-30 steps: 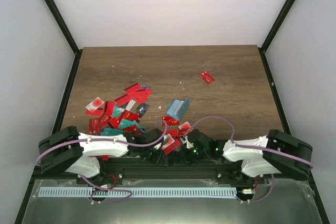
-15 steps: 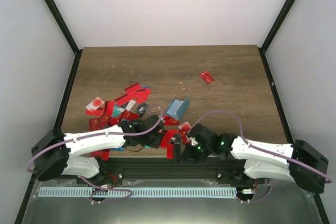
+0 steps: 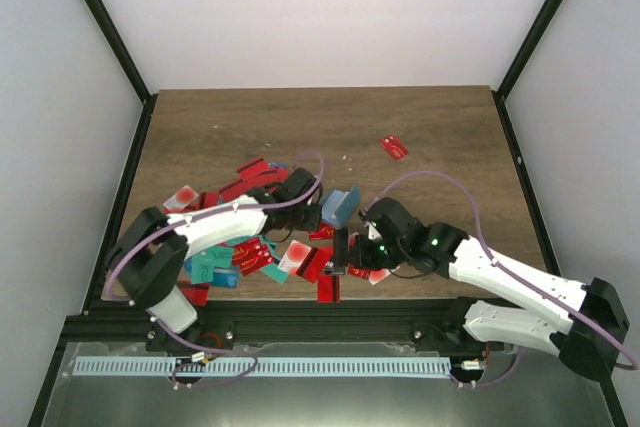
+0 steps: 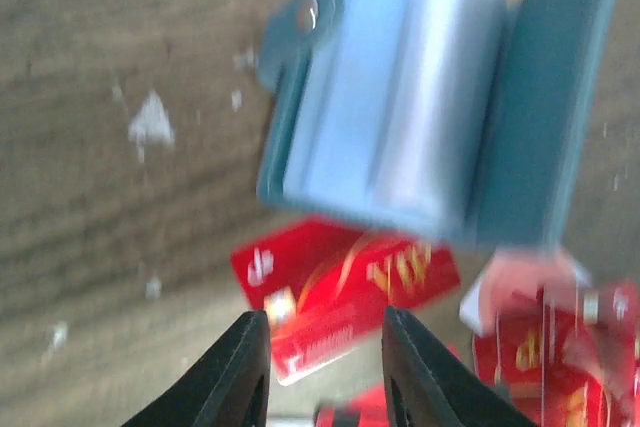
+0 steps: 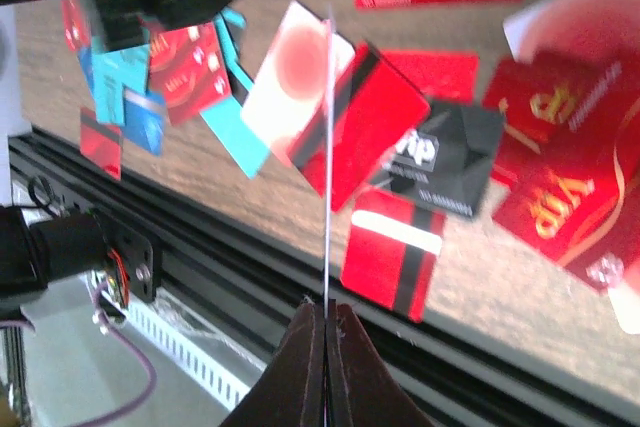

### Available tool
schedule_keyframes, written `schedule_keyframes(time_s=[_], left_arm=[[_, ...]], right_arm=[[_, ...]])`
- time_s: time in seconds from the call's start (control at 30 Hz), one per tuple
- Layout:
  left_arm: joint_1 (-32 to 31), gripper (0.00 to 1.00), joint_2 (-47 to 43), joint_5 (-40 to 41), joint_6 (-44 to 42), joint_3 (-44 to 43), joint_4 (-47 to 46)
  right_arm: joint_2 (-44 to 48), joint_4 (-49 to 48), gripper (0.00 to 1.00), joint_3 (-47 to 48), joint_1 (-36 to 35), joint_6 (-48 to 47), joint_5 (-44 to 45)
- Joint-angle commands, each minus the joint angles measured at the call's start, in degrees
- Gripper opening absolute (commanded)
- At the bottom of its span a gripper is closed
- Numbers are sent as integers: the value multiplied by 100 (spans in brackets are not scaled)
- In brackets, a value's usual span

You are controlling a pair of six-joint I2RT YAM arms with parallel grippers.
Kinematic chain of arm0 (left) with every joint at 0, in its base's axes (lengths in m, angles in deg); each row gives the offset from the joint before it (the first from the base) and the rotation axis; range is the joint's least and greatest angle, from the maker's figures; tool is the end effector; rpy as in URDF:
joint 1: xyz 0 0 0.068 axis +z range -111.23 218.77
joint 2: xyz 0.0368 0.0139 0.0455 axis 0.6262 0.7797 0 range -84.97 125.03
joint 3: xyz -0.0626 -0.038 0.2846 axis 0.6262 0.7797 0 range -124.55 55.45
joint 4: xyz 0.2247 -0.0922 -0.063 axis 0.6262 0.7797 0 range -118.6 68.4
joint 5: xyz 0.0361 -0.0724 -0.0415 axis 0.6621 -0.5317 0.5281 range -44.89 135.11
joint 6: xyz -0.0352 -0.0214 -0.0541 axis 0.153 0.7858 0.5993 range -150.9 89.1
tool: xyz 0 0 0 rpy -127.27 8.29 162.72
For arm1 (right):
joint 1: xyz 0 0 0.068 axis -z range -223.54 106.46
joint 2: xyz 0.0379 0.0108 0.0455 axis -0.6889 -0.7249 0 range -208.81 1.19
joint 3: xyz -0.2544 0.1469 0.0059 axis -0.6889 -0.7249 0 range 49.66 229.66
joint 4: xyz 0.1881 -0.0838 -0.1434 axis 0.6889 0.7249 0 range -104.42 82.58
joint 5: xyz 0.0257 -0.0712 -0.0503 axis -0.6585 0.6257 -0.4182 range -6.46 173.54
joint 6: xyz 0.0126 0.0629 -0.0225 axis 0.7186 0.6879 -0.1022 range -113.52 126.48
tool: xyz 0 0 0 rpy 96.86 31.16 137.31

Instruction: Put the credit cards into the card holder

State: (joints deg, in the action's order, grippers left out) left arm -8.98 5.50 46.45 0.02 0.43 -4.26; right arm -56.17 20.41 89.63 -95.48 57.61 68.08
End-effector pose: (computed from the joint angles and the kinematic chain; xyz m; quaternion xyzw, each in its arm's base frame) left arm 0.2109 -0.2303 0.2013 0.1382 0.9554 -0.1565 0.2087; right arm 0.1022 0.1543 0.2413 -0.0502 0.9372 0.3303 0.0999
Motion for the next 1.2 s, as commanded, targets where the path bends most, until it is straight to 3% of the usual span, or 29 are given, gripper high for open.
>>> schedule_keyframes(time_s=[0.0,0.17,0.33,0.53,0.7,0.9,1.17], left_arm=[[397,39,707,-267,-440,-616,-496],[578,44,1369,-101,-806,-1356,-167],[800,48,816,-459,-809,-1046,-533],[1529,56,-453,-2609,-565,163,-1995],[1663,63,-951,-4385,-317,633,-3219],[1647,62,-1269,-5368,149,972,-4196],[1643,48,-1618,-5773,437,1207,-4765]], right_arm=[[-499,13,1,680,59,-425,631],[-966,-200,1,946,224,-548,812],[-656,-910,1,520,914,-906,122],[-152,-2076,1,17,1649,-1406,-1406],[198,-2639,1,-31,1889,-1695,-2179],[513,-2992,1,-37,1906,-1744,-2497],[564,-3099,1,21,1915,-1690,-2500]])
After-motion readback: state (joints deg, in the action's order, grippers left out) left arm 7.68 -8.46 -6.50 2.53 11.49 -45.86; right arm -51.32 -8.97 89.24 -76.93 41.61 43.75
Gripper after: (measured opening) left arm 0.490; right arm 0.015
